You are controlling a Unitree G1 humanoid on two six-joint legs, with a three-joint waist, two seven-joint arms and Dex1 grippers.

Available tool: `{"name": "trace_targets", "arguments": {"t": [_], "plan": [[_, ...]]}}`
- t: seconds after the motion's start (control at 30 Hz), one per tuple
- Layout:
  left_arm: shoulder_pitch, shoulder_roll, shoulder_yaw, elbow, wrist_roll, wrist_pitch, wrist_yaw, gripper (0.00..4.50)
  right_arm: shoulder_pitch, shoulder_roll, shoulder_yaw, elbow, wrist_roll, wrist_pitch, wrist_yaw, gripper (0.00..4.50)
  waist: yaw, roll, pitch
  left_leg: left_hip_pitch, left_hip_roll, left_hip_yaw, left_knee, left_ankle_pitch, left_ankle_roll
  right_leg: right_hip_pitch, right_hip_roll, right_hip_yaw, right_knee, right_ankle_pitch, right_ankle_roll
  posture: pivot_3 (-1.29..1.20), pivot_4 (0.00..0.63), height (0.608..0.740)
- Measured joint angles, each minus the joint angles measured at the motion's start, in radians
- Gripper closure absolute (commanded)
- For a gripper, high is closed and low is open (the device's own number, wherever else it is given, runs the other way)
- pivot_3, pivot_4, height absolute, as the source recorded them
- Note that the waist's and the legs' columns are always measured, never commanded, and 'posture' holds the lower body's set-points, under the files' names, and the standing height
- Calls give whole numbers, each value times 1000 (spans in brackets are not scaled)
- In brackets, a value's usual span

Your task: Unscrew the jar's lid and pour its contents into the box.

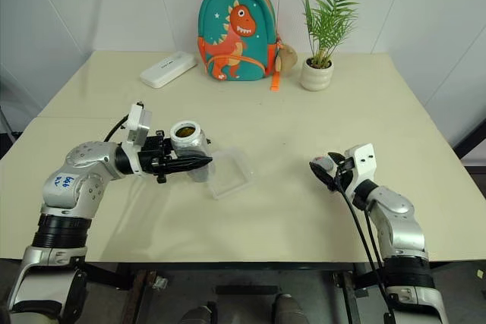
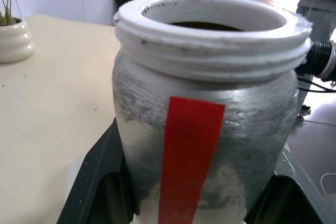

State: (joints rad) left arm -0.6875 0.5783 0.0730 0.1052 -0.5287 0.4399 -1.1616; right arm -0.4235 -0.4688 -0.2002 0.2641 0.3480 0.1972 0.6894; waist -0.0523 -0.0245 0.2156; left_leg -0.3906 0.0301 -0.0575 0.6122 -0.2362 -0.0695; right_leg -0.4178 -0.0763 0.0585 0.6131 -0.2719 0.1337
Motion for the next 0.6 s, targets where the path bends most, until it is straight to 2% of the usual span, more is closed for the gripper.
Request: {"name": "trace_targets", "arguments": {"t": [0.13,0.23,0.37,0.53,0.6], "plan": [[-13,-18,14,25,-14,18,29,2542,-5,-18,-6,-38,30,31,6,53,-3,0,0,0,0,0,0,0,0,0,0,0,1,0,0,0,150,740],[-53,-49,58,67,-41,54,89,2542,-48,-51,0,-157,74,101,37,53,-2,0,0,0,0,0,1,0,0,0,0,0,2,0,0,0,150,740],[-113,-35,87,106,-50,62,122,2542,-91,-89,64,-344,131,199,108,53,-2,0,0,1,0,0,0,0,0,0,1,0,3,0,0,0,150,740],[-131,23,40,200,39,4,89,2542,-113,-102,181,-514,203,336,178,53,0,0,0,0,0,0,0,0,0,0,1,0,2,0,0,0,150,740],[-141,37,4,237,100,-74,67,2542,-123,-115,211,-557,218,371,200,53,4,0,0,0,0,0,0,0,0,0,1,0,1,0,0,0,150,740]]}}
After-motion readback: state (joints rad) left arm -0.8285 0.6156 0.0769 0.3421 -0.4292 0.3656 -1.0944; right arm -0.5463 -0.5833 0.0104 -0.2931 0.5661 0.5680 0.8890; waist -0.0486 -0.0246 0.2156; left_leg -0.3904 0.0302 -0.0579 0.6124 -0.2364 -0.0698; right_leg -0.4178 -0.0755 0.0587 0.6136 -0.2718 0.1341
